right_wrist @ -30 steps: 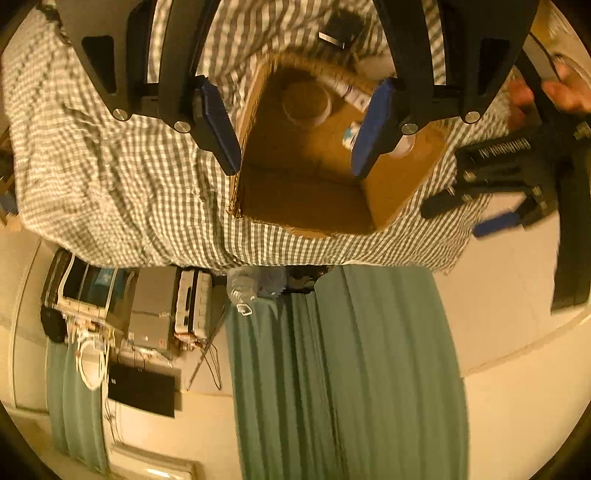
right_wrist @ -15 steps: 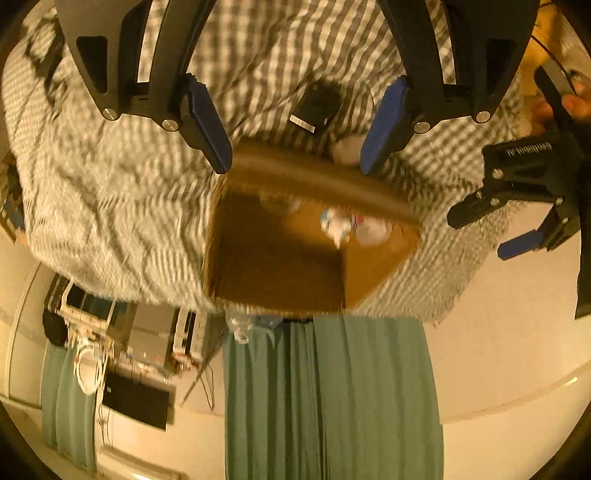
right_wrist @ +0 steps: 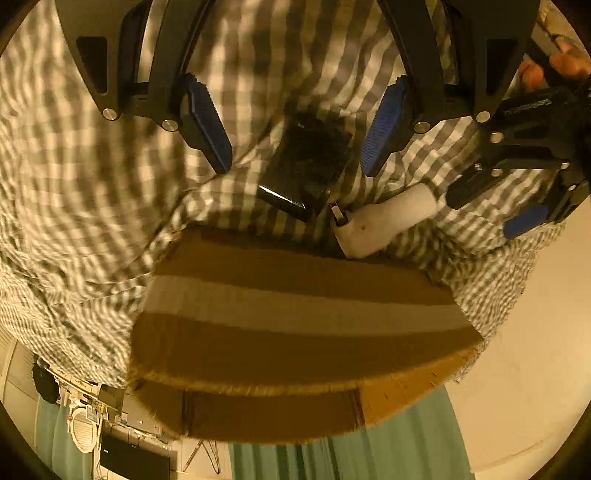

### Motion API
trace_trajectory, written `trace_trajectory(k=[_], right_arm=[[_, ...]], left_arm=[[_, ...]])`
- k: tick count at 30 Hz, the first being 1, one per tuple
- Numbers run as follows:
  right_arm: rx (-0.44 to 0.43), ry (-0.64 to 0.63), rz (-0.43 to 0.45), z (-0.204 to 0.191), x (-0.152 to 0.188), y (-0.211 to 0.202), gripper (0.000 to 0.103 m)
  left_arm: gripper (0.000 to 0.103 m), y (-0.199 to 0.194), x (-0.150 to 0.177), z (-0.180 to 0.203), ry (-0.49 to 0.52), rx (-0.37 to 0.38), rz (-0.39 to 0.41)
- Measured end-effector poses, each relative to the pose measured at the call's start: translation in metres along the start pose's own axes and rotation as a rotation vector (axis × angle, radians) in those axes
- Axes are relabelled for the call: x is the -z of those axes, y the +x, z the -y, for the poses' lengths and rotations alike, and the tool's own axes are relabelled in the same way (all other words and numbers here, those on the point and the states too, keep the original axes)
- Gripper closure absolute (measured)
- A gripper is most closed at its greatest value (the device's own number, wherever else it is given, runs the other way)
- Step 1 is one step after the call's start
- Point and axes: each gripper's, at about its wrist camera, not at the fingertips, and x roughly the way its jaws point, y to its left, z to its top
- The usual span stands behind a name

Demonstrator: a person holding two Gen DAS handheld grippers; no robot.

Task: Organize objects
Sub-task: 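Grasp the black item with the right tool while the left tool grasps the white bottle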

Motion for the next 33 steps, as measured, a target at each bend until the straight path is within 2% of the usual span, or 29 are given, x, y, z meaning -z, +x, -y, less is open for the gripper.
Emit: trace_trajectory(k=[3,7,10,16,19,23,25,27,30,32,33], right_arm=[[0.013,-0.005,-0.025,-0.001,-0.002,0.018,0.031],[-0.021,0.029,-0.063,0.005,-0.002,0.037,0.031],[-0.046,0.019,-0.08,0.004,-0.002,0.046,0.047],[-0.048,0.0,-0.041,0.004,0.001,0.033,0.056],[-0.038,0.002,-0.019,0.01,-0.002,0.023,0.06],[0.011,0.011,0.008,0.023,-0.005,0.012,0.061],[-0.01,0.038,0.015,0.034,-0.008,0.007,0.061],[0.006,0.037,0.02,0.044,-0.013,0.005,0.061],[0.038,0.046,0.039,0.056,-0.017,-0.002,0.061],[0.019,0.079,0.035,0.062,-0.018,-0.002,0.061],[0.012,0.094,0.034,0.067,-0.018,-0.002,0.061]], left_arm=[[0.0,0.004,0.0,-0.008,-0.04,0.005,-0.015],[0.0,0.003,0.002,-0.011,-0.061,0.009,-0.011],[0.0,0.002,0.002,-0.007,-0.042,0.002,-0.009],[0.0,0.006,-0.005,0.014,0.032,-0.004,-0.03],[0.0,0.012,-0.014,0.033,0.094,0.03,-0.032],[0.0,0.035,-0.023,0.051,0.157,0.051,-0.073],[0.001,0.045,-0.023,0.057,0.194,0.059,-0.1],[0.002,0.054,-0.022,0.062,0.219,0.083,-0.117],[0.015,0.067,-0.024,0.067,0.235,0.087,-0.147],[0.036,0.076,-0.024,0.07,0.236,0.113,-0.167],[0.042,0.078,-0.024,0.072,0.237,0.13,-0.176]])
